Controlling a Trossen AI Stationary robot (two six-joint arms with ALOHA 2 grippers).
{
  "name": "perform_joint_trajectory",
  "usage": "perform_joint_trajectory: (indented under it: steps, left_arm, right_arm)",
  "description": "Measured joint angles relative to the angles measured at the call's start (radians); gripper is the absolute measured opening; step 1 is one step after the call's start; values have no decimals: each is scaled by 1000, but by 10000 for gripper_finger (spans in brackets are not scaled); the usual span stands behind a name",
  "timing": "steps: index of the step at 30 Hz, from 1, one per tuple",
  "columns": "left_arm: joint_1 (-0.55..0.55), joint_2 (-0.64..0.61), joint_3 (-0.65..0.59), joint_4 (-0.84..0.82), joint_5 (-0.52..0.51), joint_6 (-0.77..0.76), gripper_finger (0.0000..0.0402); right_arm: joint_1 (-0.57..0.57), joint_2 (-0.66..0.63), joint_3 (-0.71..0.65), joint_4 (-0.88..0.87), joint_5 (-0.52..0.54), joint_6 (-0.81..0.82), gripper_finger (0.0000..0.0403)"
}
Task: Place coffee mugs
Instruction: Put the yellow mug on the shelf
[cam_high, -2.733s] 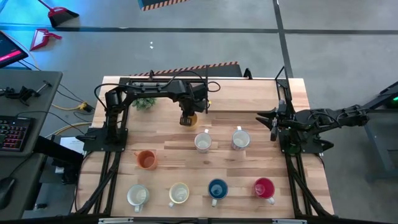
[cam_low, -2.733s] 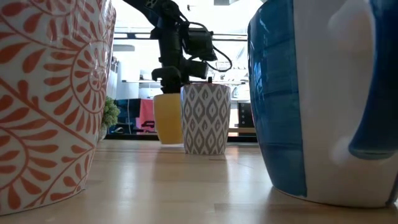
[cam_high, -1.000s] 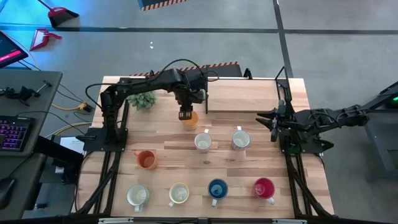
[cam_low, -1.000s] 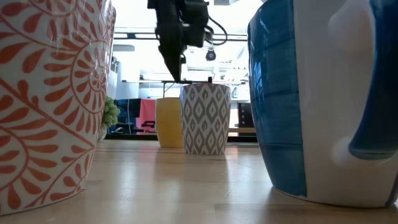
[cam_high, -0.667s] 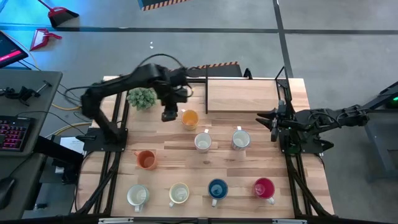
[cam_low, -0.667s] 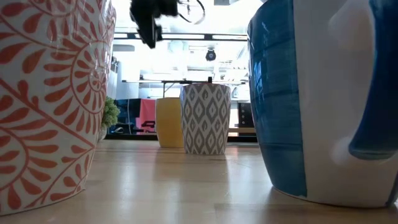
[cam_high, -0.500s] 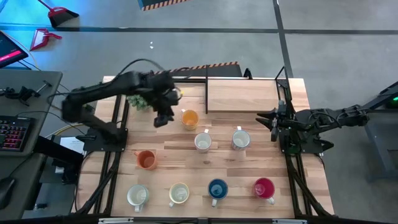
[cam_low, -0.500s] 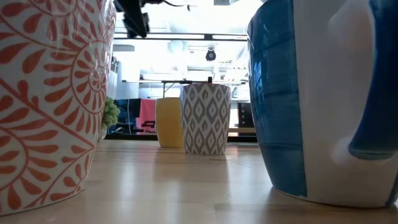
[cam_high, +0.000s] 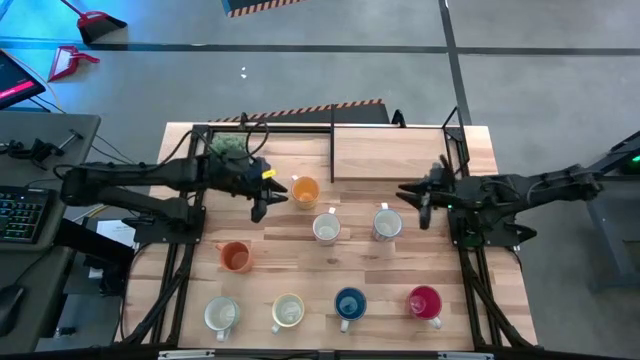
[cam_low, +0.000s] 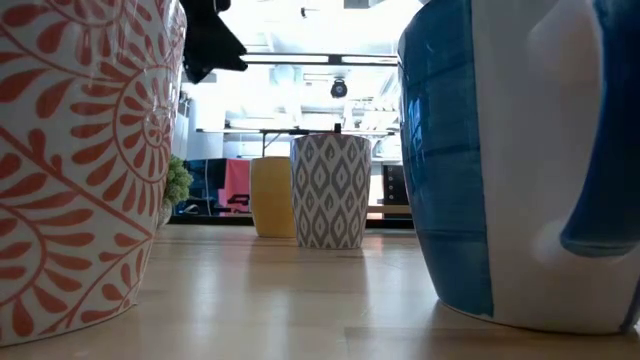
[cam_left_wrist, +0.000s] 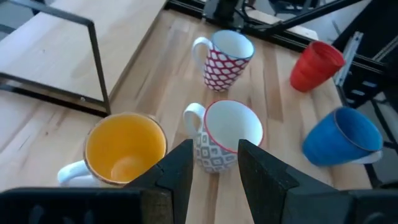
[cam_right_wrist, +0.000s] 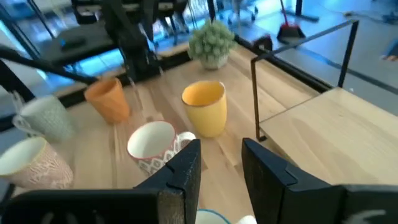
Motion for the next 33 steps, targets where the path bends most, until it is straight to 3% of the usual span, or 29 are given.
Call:
perform_joint_trajectory:
  steps: [7, 14, 19, 27, 33]
  left_arm:
    - [-20, -6, -26, 22, -45, 25, 115]
    - [-19, -70, -26, -130, -128, 42, 115]
    - [-19, -131, -26, -171, -159, 61, 115]
    - [-19, -166, -26, -250, -187, 73, 115]
    - [-19, -170, -26, -266, -187, 95, 115]
  right_arm:
    - [-138, 332, 273, -96, -133, -131, 98]
    - [-257, 655, 549, -225, -319, -236, 98]
    - [-303, 863, 748, -332, -376, -317, 99]
    - [-312, 1103, 1009, -395, -472, -446, 99]
    - [-312, 1242, 1104, -506, -506, -463, 123]
